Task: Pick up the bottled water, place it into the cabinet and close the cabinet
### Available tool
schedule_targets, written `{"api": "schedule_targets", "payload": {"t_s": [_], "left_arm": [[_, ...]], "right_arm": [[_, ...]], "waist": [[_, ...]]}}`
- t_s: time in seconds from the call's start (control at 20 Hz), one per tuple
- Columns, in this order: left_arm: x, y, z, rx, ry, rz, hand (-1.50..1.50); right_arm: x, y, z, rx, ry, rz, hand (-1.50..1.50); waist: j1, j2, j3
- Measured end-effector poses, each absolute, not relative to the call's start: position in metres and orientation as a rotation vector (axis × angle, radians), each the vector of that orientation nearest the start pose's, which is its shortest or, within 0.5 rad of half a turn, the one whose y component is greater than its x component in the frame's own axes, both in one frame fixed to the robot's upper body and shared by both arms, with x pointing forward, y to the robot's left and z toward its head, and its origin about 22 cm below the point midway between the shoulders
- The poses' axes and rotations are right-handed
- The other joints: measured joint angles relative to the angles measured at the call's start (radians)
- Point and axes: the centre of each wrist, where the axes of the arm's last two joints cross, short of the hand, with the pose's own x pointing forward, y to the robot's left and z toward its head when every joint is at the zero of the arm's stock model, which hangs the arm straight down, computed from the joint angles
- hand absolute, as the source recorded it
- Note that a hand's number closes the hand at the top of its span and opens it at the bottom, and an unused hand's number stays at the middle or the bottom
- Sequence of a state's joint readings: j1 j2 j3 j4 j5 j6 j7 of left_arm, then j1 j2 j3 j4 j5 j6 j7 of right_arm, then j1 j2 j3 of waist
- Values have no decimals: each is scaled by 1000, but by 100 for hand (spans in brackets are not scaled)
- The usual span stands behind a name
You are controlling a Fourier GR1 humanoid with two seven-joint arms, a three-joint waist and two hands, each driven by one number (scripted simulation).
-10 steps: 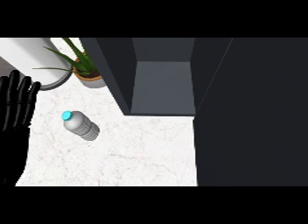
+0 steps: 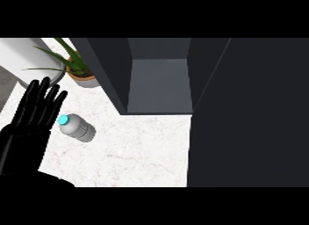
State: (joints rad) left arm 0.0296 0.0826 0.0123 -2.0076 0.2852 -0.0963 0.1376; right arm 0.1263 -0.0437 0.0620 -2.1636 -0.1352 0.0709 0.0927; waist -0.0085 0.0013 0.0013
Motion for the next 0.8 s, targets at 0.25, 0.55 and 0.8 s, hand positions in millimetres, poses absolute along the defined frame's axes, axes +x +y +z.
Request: {"api": "schedule_targets", "payload": {"t_s": [0.25,0.55,0.8], "left_arm": [[202,264,93,-356,-1675,88,-150],[185,285,89,-374,-1625,114,-150],[178,298,81,-376,-1612,124,-150]], "right_arm": [[166,-235,106,292,-1834,-29,-150],[141,-238,103,333,-1799,-56,-150],[129,-237,103,347,-1785,-66,-150]], "waist": [[5,-3,-1],[6,-3,-1],[6,-3,-1]]}}
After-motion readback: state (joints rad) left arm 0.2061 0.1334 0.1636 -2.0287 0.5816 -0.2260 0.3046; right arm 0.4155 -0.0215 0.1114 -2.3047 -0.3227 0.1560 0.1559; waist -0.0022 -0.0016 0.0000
